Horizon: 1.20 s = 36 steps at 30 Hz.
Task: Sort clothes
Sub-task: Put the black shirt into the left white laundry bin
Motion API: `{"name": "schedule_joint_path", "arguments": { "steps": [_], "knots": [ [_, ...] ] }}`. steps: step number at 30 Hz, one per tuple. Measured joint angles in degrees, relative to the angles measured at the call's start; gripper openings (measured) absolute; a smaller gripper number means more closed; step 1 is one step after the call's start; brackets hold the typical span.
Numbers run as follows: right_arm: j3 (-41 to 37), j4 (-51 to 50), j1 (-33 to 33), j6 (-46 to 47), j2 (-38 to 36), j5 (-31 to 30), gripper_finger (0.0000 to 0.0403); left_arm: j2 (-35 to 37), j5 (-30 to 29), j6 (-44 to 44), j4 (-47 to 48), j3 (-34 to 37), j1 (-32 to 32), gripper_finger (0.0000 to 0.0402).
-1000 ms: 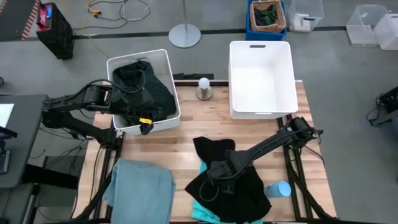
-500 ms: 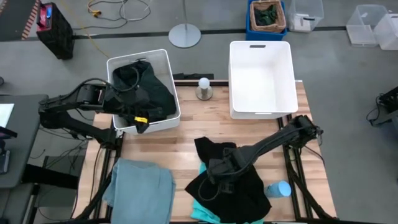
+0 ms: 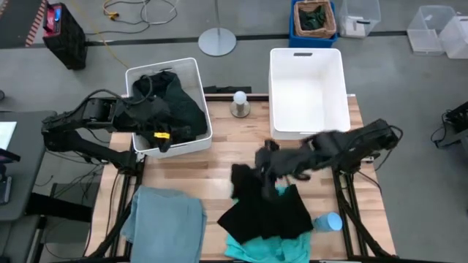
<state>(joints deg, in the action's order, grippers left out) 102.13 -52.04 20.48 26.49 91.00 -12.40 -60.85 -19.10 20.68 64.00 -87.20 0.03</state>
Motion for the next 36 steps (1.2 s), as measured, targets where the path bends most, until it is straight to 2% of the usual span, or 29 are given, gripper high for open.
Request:
{"name": "schedule_joint_path", "arguments": {
  "steps": [3,10,12,20,28,32,36],
  "knots": [
    [0.35,6.36,-2.72,-3.68,-2.12,-0.91,0.0,0.23,1.58,-1.14,-3.74,0.0,0.0,0.018],
    [0.35,20.43,-9.25,-9.41,-2.81,-1.03,0.0,-0.13,13.04,-7.31,-17.04,0.0,-0.02,0.018],
    [0.35,24.1,-10.6,-10.66,-2.65,-1.03,0.0,-0.28,14.61,-8.11,-18.46,0.0,-0.02,0.018],
    [0.3,35.4,-14.19,-13.54,-0.77,-0.92,0.0,-0.15,14.77,-8.14,-19.93,0.0,-0.02,0.018],
    [0.69,53.27,-19.22,-14.97,3.32,0.47,0.0,5.74,14.29,-10.14,-30.19,0.01,-0.02,0.018],
    [5.67,58.41,-22.08,-14.95,7.31,2.86,0.0,9.24,14.27,-10.6,-34.09,0.0,-0.02,0.018],
    [14.58,58.74,-24.73,-14.92,12.99,6.72,0.0,11.86,13.54,-10.61,-35.56,0.0,-0.02,0.018]
  ]
}}
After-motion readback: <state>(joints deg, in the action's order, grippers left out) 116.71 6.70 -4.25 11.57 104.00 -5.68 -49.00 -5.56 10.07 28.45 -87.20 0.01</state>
